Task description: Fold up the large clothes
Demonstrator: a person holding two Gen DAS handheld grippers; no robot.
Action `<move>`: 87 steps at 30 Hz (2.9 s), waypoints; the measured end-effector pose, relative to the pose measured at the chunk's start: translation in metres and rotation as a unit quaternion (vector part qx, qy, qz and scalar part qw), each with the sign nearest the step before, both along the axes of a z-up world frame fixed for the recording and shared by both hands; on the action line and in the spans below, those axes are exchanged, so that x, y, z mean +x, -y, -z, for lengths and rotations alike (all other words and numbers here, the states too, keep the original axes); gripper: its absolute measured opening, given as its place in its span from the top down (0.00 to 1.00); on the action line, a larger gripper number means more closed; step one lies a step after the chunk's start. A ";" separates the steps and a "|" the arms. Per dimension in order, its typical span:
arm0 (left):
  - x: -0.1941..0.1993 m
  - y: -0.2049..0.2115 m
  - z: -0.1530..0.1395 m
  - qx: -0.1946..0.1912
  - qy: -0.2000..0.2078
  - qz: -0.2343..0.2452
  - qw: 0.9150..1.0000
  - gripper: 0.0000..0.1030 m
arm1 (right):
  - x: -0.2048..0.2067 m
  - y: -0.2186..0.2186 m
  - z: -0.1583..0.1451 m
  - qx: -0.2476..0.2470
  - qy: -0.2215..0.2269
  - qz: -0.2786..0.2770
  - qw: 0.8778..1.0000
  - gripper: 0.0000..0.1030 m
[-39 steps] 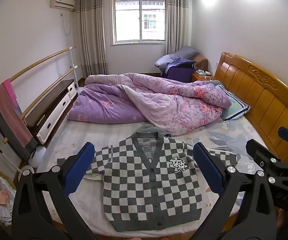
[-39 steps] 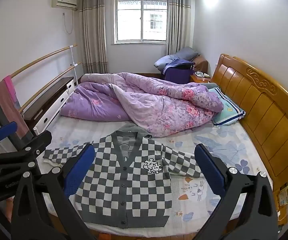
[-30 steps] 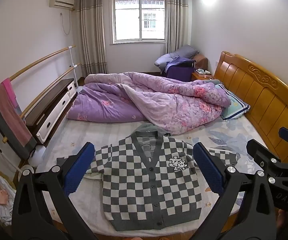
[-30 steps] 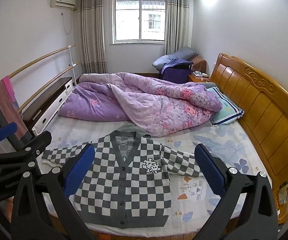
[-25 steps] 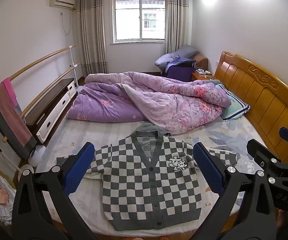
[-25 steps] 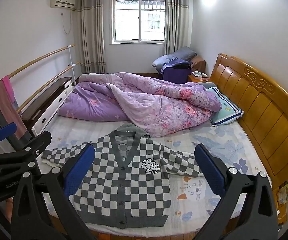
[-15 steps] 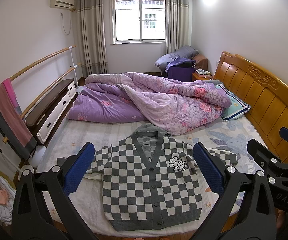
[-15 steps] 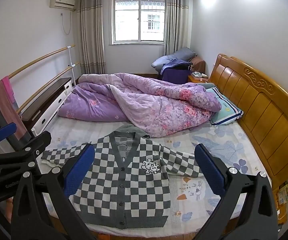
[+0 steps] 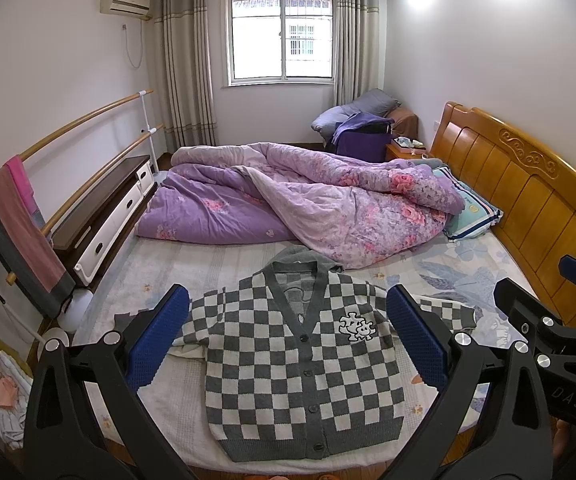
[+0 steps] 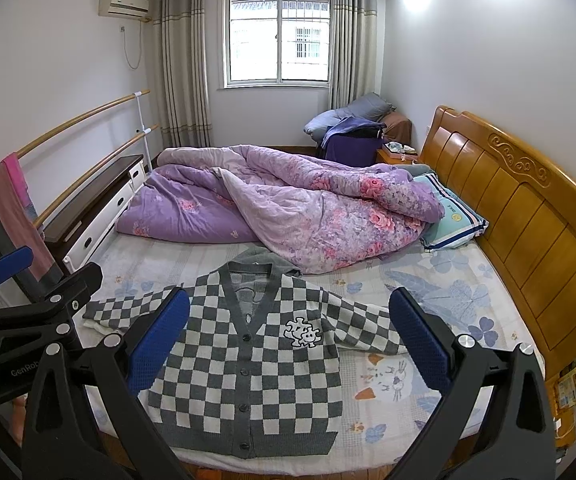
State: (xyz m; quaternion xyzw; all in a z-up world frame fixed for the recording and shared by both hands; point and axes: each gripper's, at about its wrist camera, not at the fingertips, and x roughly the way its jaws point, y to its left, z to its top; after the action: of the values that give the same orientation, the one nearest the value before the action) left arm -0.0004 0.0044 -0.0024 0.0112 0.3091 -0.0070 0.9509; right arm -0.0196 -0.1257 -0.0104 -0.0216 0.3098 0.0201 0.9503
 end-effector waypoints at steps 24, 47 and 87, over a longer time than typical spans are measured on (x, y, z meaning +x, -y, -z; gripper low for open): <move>0.001 0.001 0.000 0.001 -0.002 0.000 1.000 0.04 | 0.002 -0.002 0.005 0.003 -0.002 0.001 1.000 0.07; -0.010 -0.023 0.013 0.000 0.003 -0.004 1.000 0.05 | -0.001 -0.011 0.018 0.002 -0.004 0.000 1.000 0.07; -0.008 -0.014 0.037 0.007 -0.031 -0.023 0.999 0.05 | 0.016 0.014 0.034 0.021 -0.044 -0.023 0.999 0.07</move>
State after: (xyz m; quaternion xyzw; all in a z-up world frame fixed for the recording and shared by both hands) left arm -0.0082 0.0187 -0.0392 0.0102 0.3384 0.0166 0.9408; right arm -0.0040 -0.1401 -0.0444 -0.0078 0.3499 0.0496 0.9354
